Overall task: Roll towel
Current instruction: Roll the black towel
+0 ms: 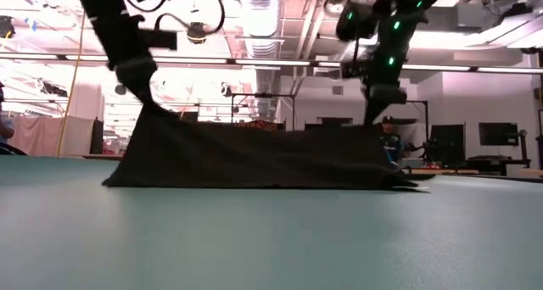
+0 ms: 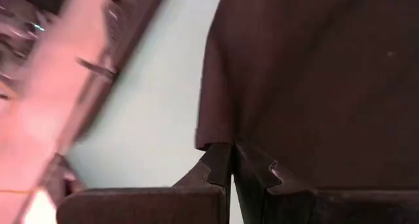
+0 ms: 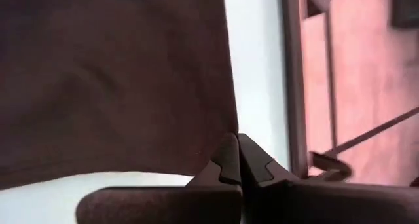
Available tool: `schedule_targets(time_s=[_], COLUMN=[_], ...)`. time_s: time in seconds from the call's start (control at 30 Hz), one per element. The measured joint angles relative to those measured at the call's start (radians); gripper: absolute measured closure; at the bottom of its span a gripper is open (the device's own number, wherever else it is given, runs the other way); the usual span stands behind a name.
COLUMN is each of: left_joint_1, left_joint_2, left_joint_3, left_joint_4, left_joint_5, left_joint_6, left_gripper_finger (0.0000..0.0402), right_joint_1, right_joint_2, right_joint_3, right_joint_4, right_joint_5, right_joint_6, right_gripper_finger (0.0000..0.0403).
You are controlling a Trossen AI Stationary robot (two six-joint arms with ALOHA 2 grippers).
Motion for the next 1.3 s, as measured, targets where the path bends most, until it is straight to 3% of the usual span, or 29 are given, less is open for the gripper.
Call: schedule_targets(time_s=[0.17,0.33,0.47,0.63,0.73,0.97,1.1,1.2,1.3], left_joint_1=[0.0,0.0,0.0,0.0,0.0,0.0,0.0,0.0,0.0], left_joint_2=[-0.001,-0.001,-0.001,-0.001,0.005,0.005,0.005,0.005,0.005], left_joint_3=[0.072,0.128,0.172,0.181,0.181,0.181,0.181,0.181,0.181], left_joint_4=[-0.01,-0.038,-0.1,-0.102,-0.102,-0.103,-0.107,-0.114,-0.115], left_joint_5=[-0.084,-0.148,-0.227,-0.225,-0.18,-0.135,-0.121,-0.117,-0.117], left_joint_6=[0.091,0.152,0.155,0.121,0.119,0.093,0.088,0.089,0.089], left_gripper_finger=[0.0401,0.0401,0.0401,0.0402,0.0402,0.0402,0.0402,0.0402,0.0402], right_joint_1=[0.046,0.117,0.156,0.18,0.162,0.022,-0.105,-0.186,-0.237], right_joint_2=[-0.09,-0.155,-0.193,-0.209,-0.185,-0.001,0.114,0.197,0.287], right_joint_3=[0.0,0.001,0.001,0.001,0.002,0.002,0.003,0.038,0.076], right_joint_4=[-0.011,-0.053,-0.083,-0.091,-0.067,0.136,0.302,0.326,0.296], right_joint_5=[0.02,0.159,0.21,0.197,0.129,-0.058,-0.307,-0.438,-0.484], right_joint_6=[0.043,0.062,0.085,0.142,0.16,0.151,0.13,0.137,0.126], right_gripper_finger=[0.0402,0.0402,0.0402,0.0401,0.0376,0.0264,0.0202,0.0178,0.0171])
